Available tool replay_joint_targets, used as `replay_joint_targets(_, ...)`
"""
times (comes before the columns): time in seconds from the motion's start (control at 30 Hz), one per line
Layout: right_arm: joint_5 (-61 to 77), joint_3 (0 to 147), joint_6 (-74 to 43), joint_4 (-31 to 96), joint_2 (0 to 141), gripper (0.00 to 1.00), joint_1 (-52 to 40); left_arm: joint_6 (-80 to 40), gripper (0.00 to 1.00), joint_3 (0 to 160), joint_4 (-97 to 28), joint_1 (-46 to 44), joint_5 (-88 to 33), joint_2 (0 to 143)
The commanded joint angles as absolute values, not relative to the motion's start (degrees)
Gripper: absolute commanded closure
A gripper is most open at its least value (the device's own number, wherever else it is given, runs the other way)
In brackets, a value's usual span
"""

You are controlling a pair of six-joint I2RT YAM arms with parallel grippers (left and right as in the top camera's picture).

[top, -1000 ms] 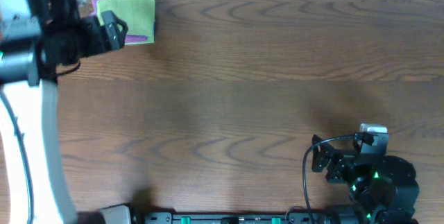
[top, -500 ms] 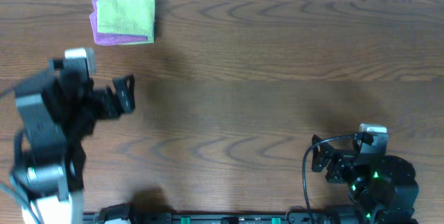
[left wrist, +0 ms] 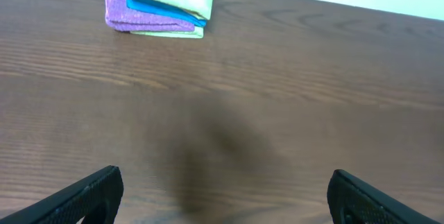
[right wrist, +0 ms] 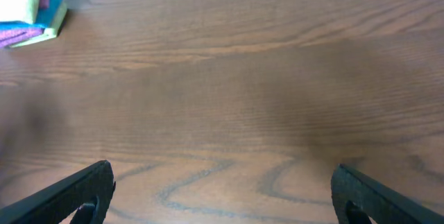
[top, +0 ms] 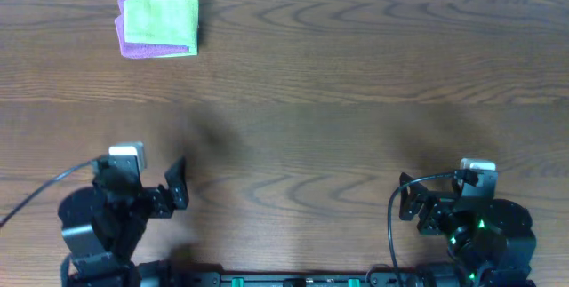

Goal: Fold the cloth

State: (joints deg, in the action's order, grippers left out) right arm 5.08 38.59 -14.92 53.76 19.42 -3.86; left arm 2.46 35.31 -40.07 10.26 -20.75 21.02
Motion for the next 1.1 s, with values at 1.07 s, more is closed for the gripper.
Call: replay_joint_targets(1.07, 4.5, 38.5, -15.8, 53.8, 19.2, 0.01, -3.4, 6.0, 0.05, 16.9, -46.1, 5.5, -7.0, 0.2)
